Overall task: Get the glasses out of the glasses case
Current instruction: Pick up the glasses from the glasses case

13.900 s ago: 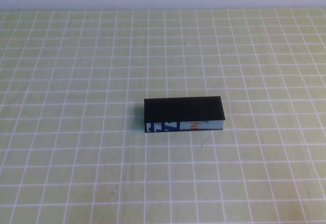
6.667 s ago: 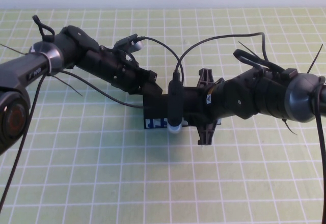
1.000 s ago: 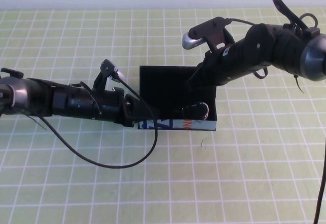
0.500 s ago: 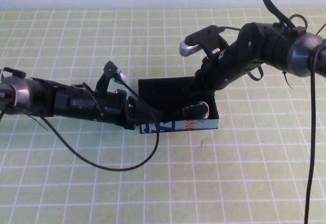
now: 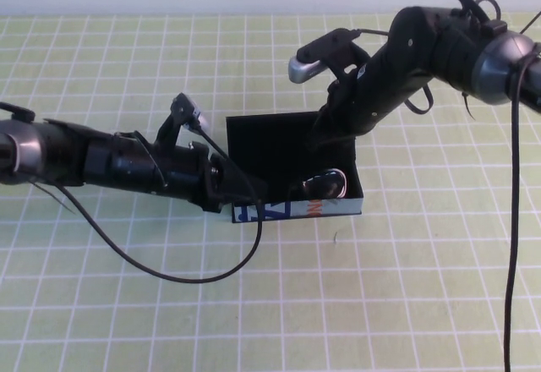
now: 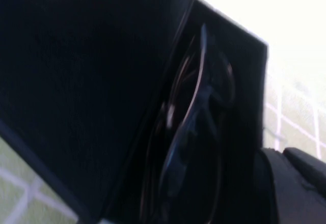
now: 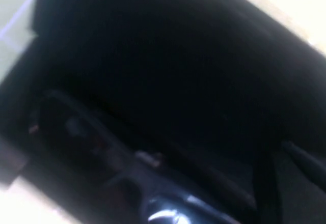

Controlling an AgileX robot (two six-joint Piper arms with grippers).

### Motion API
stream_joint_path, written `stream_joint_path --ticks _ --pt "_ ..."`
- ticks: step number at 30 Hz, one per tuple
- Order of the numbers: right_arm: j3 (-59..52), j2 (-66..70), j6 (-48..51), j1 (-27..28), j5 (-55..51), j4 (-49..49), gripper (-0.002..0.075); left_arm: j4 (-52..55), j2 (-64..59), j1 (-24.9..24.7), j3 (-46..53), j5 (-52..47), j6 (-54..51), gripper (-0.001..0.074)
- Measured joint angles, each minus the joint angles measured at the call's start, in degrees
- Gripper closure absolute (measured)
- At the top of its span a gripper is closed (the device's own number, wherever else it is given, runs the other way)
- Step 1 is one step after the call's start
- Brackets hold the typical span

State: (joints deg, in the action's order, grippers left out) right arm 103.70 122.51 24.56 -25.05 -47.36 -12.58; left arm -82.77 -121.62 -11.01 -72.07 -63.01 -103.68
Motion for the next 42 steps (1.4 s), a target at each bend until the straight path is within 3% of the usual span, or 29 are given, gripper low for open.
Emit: stream_joint_path --ticks 9,14,19,22,42 --pt "5.76 0.0 25.16 -0.65 -16.57 -6.33 0.0731 -4.73 3.62 0.0 0.11 8.97 -0.19 0.0739" --pt "5.95 0.0 36.02 -1.96 -20.0 -6.33 0.0651 -7.61 3.62 0.0 0.11 12.57 -0.58 0.0739" --pt "5.98 0.0 40.21 -3.22 -20.0 -4.41 0.0507 -10.72 3.62 0.0 0.11 15.11 -1.18 0.0739" --pt "5.98 0.05 41.25 -4.22 -18.92 -2.9 0.0465 -11.24 3.62 0.0 0.11 16.34 -1.18 0.0739" --pt "5.98 3.32 41.69 -6.01 -12.08 2.53 0.0447 -10.96 3.54 0.0 0.11 16.75 -0.12 0.0739"
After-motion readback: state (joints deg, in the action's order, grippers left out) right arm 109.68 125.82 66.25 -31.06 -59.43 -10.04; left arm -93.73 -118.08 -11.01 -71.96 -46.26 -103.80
